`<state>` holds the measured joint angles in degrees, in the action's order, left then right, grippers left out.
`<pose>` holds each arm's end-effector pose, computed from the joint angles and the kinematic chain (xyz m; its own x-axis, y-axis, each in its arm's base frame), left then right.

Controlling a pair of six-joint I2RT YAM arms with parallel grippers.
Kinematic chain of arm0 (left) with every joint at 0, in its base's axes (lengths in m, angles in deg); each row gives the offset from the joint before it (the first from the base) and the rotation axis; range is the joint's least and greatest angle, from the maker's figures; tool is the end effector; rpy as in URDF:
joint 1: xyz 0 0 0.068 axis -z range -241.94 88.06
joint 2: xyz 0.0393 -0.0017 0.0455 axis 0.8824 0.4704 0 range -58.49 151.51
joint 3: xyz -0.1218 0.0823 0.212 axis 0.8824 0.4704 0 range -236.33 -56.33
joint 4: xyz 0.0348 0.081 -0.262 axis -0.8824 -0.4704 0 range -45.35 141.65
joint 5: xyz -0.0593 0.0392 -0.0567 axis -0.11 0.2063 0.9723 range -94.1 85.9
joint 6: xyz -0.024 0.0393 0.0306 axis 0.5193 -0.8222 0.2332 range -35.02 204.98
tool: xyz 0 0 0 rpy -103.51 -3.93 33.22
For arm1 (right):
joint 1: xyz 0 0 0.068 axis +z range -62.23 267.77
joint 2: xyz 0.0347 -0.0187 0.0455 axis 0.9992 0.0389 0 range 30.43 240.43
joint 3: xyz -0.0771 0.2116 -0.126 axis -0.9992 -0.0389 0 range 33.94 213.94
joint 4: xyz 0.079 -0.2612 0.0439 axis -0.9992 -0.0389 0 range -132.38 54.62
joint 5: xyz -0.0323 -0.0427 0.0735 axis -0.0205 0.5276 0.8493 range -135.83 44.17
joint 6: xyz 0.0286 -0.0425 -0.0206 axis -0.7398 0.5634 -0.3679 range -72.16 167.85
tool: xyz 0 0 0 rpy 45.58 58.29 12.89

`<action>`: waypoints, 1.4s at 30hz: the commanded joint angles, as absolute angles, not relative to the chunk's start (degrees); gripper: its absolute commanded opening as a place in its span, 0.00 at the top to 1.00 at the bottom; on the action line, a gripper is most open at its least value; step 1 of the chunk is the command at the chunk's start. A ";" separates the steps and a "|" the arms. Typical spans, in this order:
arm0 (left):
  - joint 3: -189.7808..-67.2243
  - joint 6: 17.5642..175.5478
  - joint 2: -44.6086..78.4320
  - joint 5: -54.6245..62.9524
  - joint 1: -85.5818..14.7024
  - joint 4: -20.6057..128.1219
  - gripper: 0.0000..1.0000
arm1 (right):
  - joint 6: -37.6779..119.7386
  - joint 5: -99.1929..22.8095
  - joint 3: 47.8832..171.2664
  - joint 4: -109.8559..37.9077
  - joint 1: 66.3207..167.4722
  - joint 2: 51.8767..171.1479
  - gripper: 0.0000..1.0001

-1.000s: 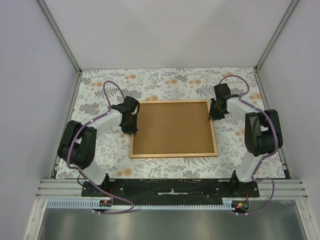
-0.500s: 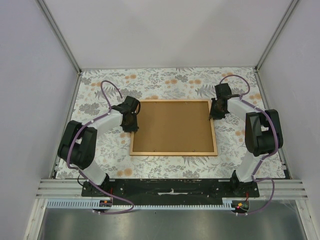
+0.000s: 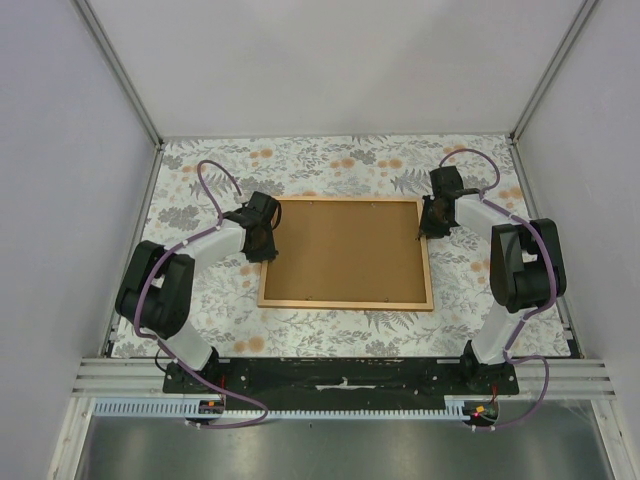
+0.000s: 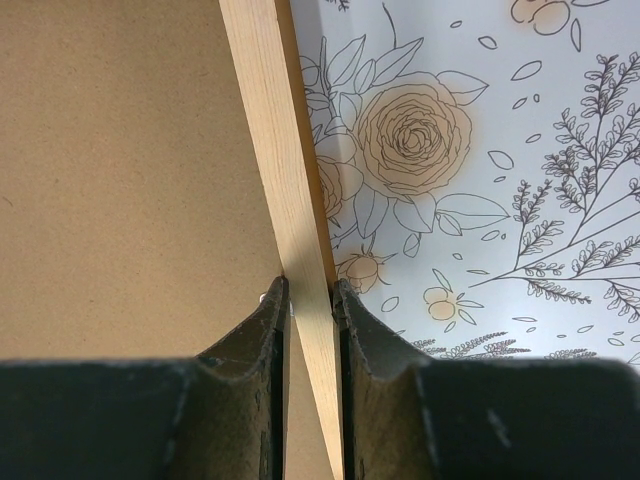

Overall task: Put the photo into the frame
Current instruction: Press the fastener onto the backboard.

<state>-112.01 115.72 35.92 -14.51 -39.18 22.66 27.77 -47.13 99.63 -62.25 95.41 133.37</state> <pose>0.2999 -0.1184 0.1422 -0.8956 -0.1695 -0.4112 -0.1635 0.9853 -0.0501 0.3652 0.0481 0.1455 -0.8798 0.2282 -0.4170 0.1904 0.9730 0.1307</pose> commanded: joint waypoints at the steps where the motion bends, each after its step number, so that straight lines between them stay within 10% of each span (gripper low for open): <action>1: -110.47 119.08 38.45 -20.01 -39.70 23.62 0.77 | 27.54 -47.59 100.39 -60.87 94.98 132.30 1.00; 17: -113.02 113.98 35.46 -18.86 -39.79 23.45 0.47 | 27.54 -47.68 101.18 -61.04 94.98 132.82 1.00; 35: -114.17 108.28 28.61 -17.12 -39.00 22.47 0.45 | 27.72 -47.50 102.67 -61.57 94.98 134.05 1.00; 42: -114.95 97.12 24.12 -10.52 -24.26 25.73 0.43 | 28.95 -46.80 105.04 -62.45 94.98 135.28 1.00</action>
<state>-112.45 106.34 27.83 -15.43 -32.71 22.46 28.36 -47.07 101.12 -63.61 95.36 134.44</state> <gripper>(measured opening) 0.569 0.244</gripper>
